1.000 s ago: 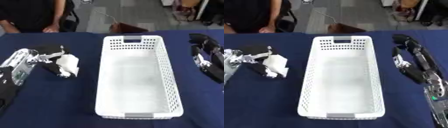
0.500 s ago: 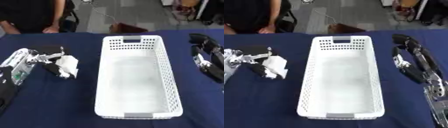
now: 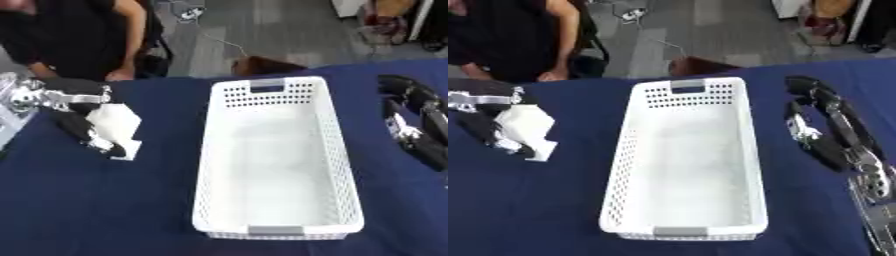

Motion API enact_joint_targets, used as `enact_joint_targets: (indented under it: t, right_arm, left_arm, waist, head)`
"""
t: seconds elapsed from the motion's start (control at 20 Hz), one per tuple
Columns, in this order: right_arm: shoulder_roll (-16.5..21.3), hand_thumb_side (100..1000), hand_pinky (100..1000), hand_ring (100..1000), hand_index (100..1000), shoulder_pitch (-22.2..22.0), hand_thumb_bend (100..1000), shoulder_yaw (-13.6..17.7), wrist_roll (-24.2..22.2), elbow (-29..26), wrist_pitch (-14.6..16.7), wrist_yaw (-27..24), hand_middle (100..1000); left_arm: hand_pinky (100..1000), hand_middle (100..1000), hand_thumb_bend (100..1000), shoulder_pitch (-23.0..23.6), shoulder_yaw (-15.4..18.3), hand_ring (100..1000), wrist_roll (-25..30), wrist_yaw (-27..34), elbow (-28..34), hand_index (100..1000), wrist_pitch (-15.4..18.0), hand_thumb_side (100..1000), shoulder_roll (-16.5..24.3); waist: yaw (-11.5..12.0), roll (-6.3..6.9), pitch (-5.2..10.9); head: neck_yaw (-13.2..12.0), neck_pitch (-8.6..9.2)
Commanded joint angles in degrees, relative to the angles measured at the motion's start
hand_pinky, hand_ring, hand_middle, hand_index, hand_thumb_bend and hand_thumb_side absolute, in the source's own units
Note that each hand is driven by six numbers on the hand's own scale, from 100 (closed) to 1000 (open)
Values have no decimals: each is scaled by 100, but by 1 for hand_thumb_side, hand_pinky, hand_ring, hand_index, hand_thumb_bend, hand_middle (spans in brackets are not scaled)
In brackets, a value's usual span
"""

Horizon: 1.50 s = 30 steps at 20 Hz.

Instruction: Pick up objects on the table and place them in the box.

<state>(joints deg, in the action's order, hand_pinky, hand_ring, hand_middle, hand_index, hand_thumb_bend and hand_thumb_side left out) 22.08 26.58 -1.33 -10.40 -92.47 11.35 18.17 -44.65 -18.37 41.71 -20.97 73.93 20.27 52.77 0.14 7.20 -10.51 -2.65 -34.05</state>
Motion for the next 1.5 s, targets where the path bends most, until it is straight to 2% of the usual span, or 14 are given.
enact_joint_targets:
  t: [0.05, 0.7, 1.25, 1.5]
  right_arm:
    - [130, 696, 817, 856, 896, 45, 100, 29, -17, -70, -1, 23, 893]
    - [126, 695, 818, 856, 896, 30, 100, 29, -16, -71, -4, 33, 893]
    - [124, 696, 818, 856, 896, -27, 100, 27, -15, -46, -8, 34, 893]
    - [124, 696, 818, 856, 896, -43, 100, 26, -13, -46, -11, 39, 893]
  left_arm:
    - [100, 158, 100, -53, 52, 100, 121, 223, 356, 291, -108, 650, 378]
    - [100, 153, 100, -152, 45, 100, 205, 350, 562, 289, -246, 648, 341]
    - [100, 144, 100, -982, -37, 100, 460, 915, 1052, 287, -388, 640, -38]
    - [100, 143, 100, -1178, -104, 100, 596, 1071, 1220, 287, -465, 640, -161]
  waist:
    - [31, -5, 131]
    - [27, -3, 165]
    - [94, 24, 246]
    - [102, 35, 268]
  head:
    - [39, 0]
    - [11, -16]
    - [-58, -72]
    - [-74, -75]
